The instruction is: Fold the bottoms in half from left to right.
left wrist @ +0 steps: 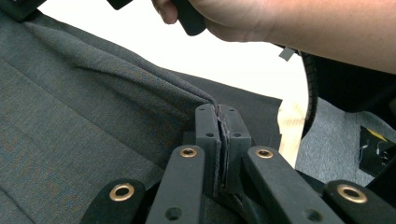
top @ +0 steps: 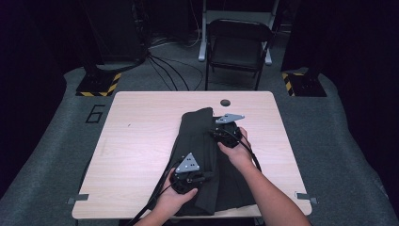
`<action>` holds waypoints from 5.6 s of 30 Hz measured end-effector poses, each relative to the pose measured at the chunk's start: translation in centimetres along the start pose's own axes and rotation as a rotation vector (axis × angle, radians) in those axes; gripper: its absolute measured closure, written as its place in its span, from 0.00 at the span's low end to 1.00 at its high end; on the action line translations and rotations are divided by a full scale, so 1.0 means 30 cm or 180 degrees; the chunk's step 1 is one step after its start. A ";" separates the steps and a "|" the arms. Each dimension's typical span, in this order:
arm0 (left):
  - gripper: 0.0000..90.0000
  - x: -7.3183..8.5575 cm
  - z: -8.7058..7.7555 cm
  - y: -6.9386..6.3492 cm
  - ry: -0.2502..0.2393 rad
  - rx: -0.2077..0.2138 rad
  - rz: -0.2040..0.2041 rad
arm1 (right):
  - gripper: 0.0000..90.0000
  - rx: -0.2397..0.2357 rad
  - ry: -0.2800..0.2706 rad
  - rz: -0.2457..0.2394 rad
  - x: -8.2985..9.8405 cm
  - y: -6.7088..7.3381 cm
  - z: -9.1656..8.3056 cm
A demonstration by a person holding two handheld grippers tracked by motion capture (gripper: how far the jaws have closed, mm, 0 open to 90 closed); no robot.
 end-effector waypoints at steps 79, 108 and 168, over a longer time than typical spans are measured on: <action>0.92 0.272 -0.191 0.175 0.0368 -0.0592 -0.0387 | 0.50 0.0069 0.0556 0.0260 0.443 0.021 -0.152; 0.59 0.212 -0.216 0.135 0.0181 -0.0574 -0.0339 | 0.96 -0.0122 0.0439 0.0109 0.420 0.079 -0.162; 0.92 0.293 -0.038 0.395 0.0386 -0.1074 -0.0515 | 0.97 0.0384 0.0510 0.0398 0.487 -0.061 -0.149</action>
Point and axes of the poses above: each handheld gripper's, and its own axes: z roughly forward along the jaws, x roughly out of its underside, y roughly to its left, the point moved 8 cm from there along z, roughly forward along the jaws, and after that the axes turned 5 degrees about z, right-handed, at the moved point
